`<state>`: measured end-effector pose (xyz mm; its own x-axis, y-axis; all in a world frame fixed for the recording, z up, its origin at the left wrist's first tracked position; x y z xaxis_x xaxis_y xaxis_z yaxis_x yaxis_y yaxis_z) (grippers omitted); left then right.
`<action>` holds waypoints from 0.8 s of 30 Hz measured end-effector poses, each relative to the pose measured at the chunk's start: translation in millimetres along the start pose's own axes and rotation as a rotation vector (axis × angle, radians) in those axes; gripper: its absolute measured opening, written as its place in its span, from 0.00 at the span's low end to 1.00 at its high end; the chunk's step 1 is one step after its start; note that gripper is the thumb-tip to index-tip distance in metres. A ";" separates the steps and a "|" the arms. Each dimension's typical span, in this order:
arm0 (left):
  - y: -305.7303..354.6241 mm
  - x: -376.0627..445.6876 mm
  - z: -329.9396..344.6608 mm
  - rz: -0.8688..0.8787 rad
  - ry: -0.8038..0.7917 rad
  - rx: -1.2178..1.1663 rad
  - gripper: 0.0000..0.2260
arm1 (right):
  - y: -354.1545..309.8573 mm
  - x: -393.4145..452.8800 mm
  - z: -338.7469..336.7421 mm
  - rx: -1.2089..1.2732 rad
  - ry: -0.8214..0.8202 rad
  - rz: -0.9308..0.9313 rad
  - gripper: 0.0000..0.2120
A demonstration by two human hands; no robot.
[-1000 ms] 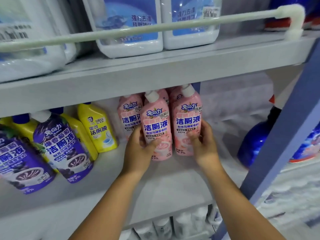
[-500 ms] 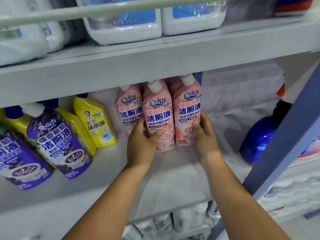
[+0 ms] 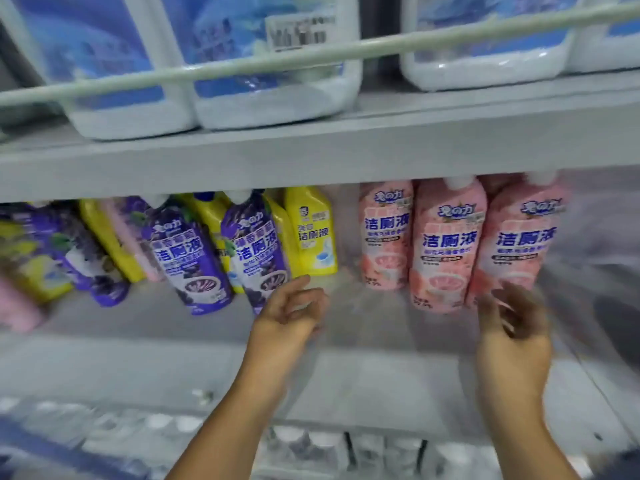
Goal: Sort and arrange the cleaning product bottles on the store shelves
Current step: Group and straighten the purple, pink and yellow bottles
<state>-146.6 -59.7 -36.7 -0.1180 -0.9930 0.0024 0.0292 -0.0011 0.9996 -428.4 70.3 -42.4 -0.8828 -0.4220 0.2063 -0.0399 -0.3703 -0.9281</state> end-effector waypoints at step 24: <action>36.1 111.5 -416.8 0.212 0.417 0.209 0.17 | 40.5 -316.7 436.5 -0.202 -0.773 0.168 0.15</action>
<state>255.0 -219.7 -12.6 0.2763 -0.9315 0.2366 -0.1948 0.1868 0.9629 53.9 -172.3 -10.0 -0.3155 -0.9375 0.1466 -0.0845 -0.1262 -0.9884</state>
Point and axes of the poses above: each hand's wrist, its own x-axis towards the middle knuckle, its own z-axis out of the palm, y = z × x, the point moved 7 cm from there along x, towards the middle knuckle, and after that the axes turned 4 degrees about x, right-handed, at the moved point
